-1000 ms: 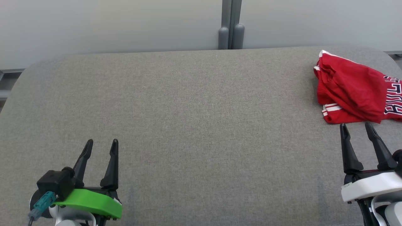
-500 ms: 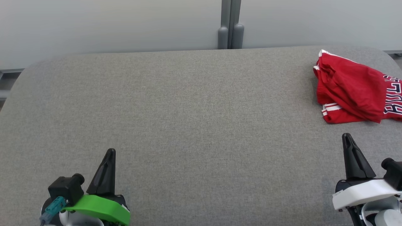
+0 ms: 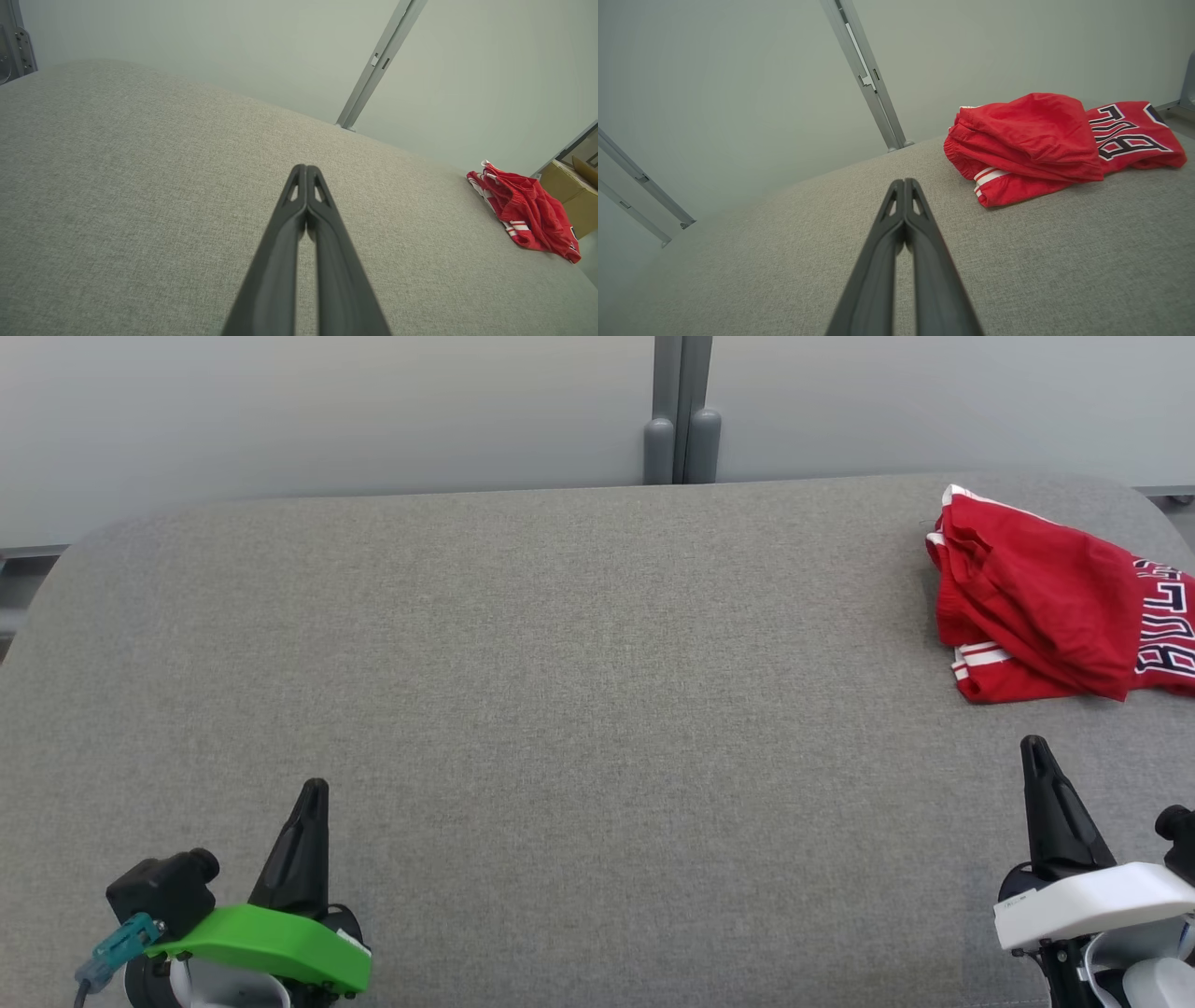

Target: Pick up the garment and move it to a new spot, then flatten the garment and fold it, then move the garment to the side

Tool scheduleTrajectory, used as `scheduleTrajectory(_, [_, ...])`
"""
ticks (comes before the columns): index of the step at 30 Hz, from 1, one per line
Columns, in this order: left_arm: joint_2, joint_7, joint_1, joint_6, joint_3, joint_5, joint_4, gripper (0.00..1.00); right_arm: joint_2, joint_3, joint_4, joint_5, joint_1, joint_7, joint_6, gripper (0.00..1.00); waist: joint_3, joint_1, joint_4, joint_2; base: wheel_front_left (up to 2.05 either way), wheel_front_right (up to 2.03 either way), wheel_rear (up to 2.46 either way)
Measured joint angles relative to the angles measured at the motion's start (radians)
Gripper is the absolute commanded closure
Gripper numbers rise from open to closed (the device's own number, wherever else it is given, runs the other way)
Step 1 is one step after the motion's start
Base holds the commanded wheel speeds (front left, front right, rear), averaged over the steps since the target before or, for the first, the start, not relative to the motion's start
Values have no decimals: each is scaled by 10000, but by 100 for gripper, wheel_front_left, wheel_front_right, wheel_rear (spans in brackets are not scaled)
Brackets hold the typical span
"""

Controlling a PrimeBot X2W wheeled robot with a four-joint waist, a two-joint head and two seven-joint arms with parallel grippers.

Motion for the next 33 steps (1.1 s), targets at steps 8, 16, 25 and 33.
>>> scheduleTrajectory(8, [-215, 280, 0, -192, 286, -769, 65, 100, 186, -188, 151, 880, -30, 217, 127, 100, -20, 0, -25, 0, 0, 0, 0])
scheduleTrajectory(16, [-263, 500, 0, -337, 577, -1593, 247, 100, 270, -414, 341, 1833, -94, 483, 238, 100, -42, 0, -51, 0, 0, 0, 0])
scheduleTrajectory(25, [-389, 800, -1, -527, 934, -2426, 389, 100, 477, -625, 600, 2846, -281, 740, 412, 100, -68, 0, -81, 0, 0, 0, 0])
scheduleTrajectory(33, [-550, 1005, -4, -732, 1200, -3179, 627, 100, 550, -803, 846, 3789, -494, 982, 604, 100, -91, 0, -108, 0, 0, 0, 0])
